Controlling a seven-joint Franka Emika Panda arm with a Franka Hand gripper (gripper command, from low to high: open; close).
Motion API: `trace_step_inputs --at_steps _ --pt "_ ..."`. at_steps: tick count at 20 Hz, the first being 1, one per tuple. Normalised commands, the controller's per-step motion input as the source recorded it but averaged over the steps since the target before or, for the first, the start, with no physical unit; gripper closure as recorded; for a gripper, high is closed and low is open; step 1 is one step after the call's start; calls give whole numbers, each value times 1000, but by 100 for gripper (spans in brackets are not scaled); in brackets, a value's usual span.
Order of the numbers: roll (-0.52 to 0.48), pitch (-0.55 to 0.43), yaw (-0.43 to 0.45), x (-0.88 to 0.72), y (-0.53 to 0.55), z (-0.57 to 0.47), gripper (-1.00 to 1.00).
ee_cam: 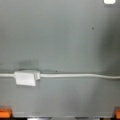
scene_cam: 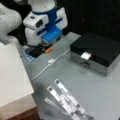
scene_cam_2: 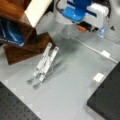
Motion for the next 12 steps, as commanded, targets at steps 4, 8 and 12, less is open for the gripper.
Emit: trace_step_inputs --at_steps 4,8,12 --pt "-311 143 269 -10 -69 8 -100" --pt "-362 161 266 -29 -108 32 -100" --pt "-304 132 197 5 -107 37 -100"
